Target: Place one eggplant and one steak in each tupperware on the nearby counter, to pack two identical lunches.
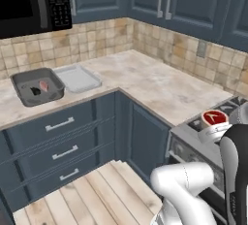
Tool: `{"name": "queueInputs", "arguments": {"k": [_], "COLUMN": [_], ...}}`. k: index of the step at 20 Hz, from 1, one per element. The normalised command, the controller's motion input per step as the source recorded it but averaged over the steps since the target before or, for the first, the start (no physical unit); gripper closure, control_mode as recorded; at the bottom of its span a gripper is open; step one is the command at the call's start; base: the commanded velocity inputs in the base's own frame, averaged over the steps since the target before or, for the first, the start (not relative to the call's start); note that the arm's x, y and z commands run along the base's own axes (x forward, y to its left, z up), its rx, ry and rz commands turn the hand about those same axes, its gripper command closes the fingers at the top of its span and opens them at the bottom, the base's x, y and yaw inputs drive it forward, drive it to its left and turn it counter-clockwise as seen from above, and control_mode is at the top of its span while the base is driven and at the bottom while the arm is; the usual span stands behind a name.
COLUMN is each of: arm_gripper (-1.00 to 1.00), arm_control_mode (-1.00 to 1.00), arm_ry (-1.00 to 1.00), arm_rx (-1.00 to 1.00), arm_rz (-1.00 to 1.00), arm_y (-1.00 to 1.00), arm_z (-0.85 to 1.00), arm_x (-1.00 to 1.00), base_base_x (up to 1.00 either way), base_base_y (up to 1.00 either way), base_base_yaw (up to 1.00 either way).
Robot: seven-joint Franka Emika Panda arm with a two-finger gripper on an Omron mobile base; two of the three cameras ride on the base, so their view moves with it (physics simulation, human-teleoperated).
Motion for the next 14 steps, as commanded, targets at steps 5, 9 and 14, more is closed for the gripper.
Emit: {"name": "queueInputs", "arguments": {"k": [5, 9, 14], "arm_gripper": [1.0, 1.0, 1.0], "arm_control_mode": [1.0, 1.0, 1.0], "arm_ry": [0.0, 0.0, 0.0], "arm_rx": [0.0, 0.0, 0.0], "arm_rz": [0.0, 0.0, 0.0], "arm_y": [0.0, 0.0, 0.0], "arm_z": [0.0, 0.0, 0.0], "arm_x": [0.0, 0.0, 0.0], "base_base_x": [0.7, 0.88, 0.87], "base_base_y": [0.05, -0.01, -0.17], "base_base_yaw": [0.17, 0.24, 0.28]}}
